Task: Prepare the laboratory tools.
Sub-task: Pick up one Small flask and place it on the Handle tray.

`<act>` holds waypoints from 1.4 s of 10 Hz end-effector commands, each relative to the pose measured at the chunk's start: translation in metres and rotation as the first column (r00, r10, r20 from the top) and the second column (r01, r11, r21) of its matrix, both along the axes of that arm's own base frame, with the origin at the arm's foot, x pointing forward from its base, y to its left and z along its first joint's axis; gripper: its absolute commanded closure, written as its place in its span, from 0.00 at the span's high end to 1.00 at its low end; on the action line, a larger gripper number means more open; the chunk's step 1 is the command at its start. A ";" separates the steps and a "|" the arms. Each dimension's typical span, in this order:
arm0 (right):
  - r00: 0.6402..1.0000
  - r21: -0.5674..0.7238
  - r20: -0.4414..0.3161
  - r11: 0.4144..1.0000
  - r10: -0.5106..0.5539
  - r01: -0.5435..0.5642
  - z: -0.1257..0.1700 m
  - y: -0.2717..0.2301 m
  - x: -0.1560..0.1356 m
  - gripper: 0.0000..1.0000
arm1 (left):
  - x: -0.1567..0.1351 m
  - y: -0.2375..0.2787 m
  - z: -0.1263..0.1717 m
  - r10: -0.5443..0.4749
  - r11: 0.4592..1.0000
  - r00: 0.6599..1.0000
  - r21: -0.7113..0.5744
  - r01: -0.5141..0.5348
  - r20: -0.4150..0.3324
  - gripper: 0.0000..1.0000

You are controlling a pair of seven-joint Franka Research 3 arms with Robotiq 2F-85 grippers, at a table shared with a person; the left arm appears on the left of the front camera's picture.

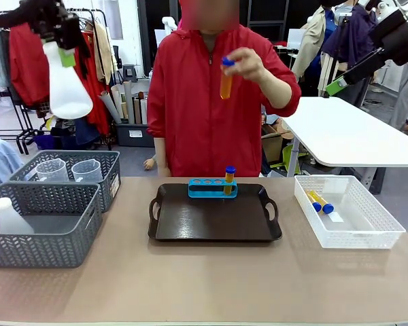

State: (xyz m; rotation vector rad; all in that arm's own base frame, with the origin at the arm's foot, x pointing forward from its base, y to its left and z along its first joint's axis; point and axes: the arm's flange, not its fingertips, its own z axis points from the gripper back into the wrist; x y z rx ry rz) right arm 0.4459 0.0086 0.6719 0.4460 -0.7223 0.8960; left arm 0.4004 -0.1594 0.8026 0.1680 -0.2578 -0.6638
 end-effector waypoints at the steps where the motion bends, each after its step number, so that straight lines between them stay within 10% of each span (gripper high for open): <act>1: 1.000 0.001 0.005 1.000 0.007 -0.007 0.001 0.000 0.000 1.00 | 0.004 -0.015 0.031 -0.061 0.998 0.998 0.017 0.061 -0.003 0.00; 10: 1.000 0.001 0.005 1.000 0.007 -0.007 0.001 0.000 0.000 1.00 | -0.008 -0.033 0.040 -0.095 0.995 0.995 -0.009 0.095 0.009 0.00; 14: 1.000 0.001 0.005 1.000 0.007 -0.007 0.001 0.000 0.000 1.00 | 0.006 -0.095 0.004 -0.266 0.963 0.962 0.038 0.268 -0.054 0.00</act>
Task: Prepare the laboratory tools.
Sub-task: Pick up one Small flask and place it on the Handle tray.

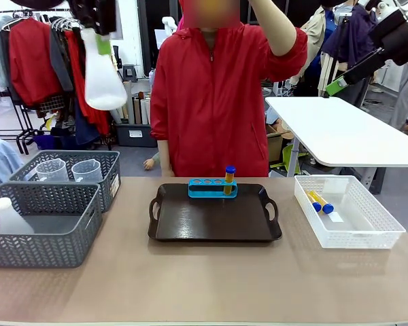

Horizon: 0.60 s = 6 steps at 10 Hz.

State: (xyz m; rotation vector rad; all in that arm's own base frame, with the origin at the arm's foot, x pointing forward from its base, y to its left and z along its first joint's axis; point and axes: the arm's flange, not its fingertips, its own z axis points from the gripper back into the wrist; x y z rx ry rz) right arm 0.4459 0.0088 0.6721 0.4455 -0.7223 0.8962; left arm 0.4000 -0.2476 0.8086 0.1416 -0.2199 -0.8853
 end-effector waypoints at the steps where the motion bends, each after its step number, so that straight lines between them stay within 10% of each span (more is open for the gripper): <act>1: 1.000 0.002 0.005 1.000 0.007 -0.007 0.001 0.000 0.000 1.00 | 0.015 -0.016 -0.012 -0.076 0.997 0.997 0.031 0.077 -0.018 0.00; 6: 1.000 0.002 0.005 1.000 0.007 -0.007 0.001 0.000 0.000 1.00 | 0.038 -0.055 -0.066 -0.160 0.986 0.987 -0.051 0.160 -0.011 0.00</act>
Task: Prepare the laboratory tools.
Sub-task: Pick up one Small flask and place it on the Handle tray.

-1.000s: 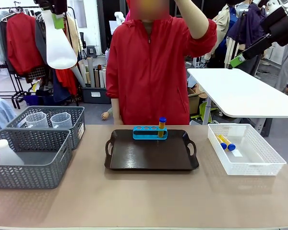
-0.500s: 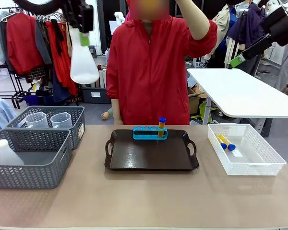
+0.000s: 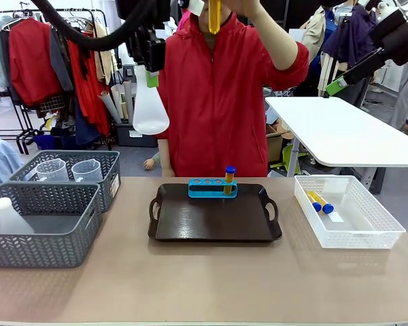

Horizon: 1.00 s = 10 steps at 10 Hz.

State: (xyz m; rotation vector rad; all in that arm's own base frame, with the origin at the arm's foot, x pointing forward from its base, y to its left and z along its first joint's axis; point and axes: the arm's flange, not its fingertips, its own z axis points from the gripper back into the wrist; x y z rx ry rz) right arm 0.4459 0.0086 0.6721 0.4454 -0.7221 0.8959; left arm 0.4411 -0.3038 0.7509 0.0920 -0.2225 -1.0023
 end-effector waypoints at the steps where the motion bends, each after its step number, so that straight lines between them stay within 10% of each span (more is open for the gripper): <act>1: 1.000 0.002 0.005 1.000 0.007 -0.007 0.001 0.000 0.000 1.00 | 0.001 -0.004 -0.017 -0.050 0.999 0.999 -0.014 0.050 0.021 0.00; 10: 1.000 0.002 0.005 1.000 0.007 -0.007 0.001 0.000 0.000 1.00 | 0.027 -0.031 -0.079 -0.117 0.993 0.990 -0.025 0.116 -0.074 0.00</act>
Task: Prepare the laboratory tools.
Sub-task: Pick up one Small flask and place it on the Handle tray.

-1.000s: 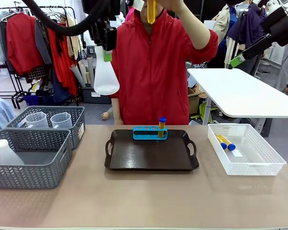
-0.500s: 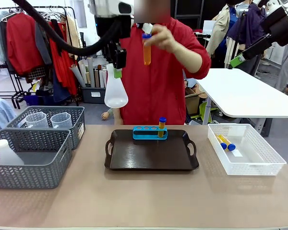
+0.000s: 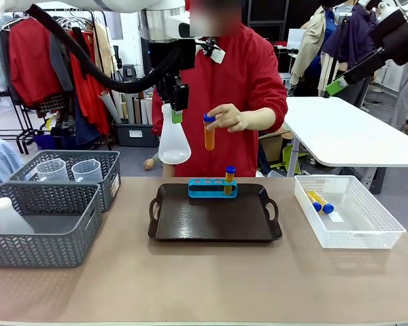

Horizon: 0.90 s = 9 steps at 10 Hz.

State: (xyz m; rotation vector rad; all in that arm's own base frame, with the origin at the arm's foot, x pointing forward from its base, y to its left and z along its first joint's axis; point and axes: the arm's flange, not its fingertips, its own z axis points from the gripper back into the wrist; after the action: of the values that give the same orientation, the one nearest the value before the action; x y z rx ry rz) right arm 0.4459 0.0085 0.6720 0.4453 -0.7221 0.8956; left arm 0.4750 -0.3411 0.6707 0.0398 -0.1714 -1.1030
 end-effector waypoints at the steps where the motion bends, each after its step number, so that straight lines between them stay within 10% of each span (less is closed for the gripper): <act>1: 1.000 0.002 0.005 1.000 0.007 -0.007 0.001 0.000 0.000 1.00 | -0.008 0.011 0.004 -0.006 1.000 1.000 -0.020 0.006 -0.003 0.00; 9: 1.000 0.002 0.005 1.000 0.007 -0.007 0.001 0.000 0.000 1.00 | -0.038 0.075 0.025 0.135 0.990 0.990 -0.034 -0.133 0.032 0.00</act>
State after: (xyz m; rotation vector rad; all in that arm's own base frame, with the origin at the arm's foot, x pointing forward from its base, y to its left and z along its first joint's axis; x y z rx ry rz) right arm 0.4459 0.0083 0.6720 0.4451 -0.7220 0.8952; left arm 0.4469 -0.2734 0.7063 0.0599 -0.2036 -0.9867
